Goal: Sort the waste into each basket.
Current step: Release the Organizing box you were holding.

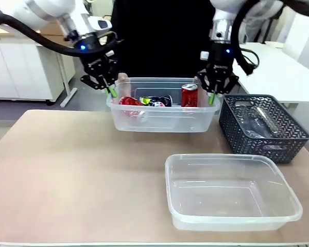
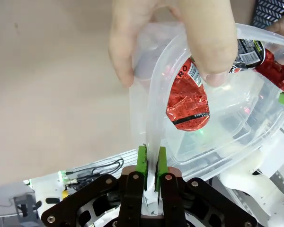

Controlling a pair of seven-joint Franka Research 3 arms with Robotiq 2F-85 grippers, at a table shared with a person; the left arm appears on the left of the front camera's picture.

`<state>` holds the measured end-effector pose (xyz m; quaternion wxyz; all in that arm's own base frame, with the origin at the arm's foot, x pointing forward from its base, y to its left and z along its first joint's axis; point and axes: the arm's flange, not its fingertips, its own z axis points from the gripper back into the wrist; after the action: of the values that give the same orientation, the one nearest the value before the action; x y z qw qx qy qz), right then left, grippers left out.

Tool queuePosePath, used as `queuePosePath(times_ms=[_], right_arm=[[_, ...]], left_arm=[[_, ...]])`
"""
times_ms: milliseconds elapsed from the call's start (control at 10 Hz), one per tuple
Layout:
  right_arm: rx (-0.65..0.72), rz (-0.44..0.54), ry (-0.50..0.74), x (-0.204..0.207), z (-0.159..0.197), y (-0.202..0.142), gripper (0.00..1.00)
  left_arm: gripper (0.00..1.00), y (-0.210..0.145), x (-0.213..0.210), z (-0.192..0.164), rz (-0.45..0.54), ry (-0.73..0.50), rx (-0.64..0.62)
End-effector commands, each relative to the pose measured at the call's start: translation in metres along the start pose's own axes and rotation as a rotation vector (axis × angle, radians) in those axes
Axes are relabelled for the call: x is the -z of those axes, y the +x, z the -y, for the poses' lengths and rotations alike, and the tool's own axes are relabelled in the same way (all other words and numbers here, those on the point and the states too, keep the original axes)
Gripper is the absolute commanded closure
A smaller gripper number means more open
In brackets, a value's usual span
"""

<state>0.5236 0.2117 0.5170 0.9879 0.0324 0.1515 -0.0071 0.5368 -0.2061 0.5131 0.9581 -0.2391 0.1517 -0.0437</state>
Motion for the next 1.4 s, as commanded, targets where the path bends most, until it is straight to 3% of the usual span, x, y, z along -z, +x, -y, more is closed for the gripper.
queuePosePath(times_ms=[0,500,600,700,800,900,1000,1100,1200,1300], right_arm=[[-0.006,0.013,-0.006,-0.001,-0.001,-0.013,0.94],[-0.002,0.007,-0.005,-0.005,0.000,-0.008,0.94],[-0.049,0.073,0.068,-0.012,0.004,-0.018,0.71],[-0.062,0.158,0.106,-0.016,0.006,-0.029,0.36],[-0.064,0.191,0.109,-0.019,0.007,-0.036,0.13],[-0.061,0.209,0.111,-0.023,0.010,-0.042,0.00],[-0.051,0.234,0.127,-0.028,0.015,-0.049,0.00],[-0.041,0.264,0.139,-0.033,0.022,-0.057,0.00],[-0.033,0.294,0.153,-0.036,0.029,-0.065,0.01],[-0.041,0.318,0.179,-0.036,0.035,-0.071,0.00]], left_arm=[[0.90,-0.007,-0.001,0.006,0.004,0.005,0.009],[0.90,-0.007,-0.001,0.006,0.004,0.005,0.009],[0.41,-0.003,-0.002,0.002,0.001,0.005,0.005],[0.31,-0.006,-0.003,0.005,0.014,0.022,0.013],[0.00,-0.010,-0.005,0.006,0.033,0.029,0.010],[0.00,-0.015,-0.006,0.008,0.051,0.036,0.015],[0.00,-0.020,-0.008,0.011,0.067,0.040,0.022],[0.06,-0.029,-0.013,0.012,0.097,0.035,0.032],[0.00,-0.037,-0.018,0.013,0.125,0.029,0.040],[0.00,-0.043,-0.021,0.013,0.147,0.019,0.050]])
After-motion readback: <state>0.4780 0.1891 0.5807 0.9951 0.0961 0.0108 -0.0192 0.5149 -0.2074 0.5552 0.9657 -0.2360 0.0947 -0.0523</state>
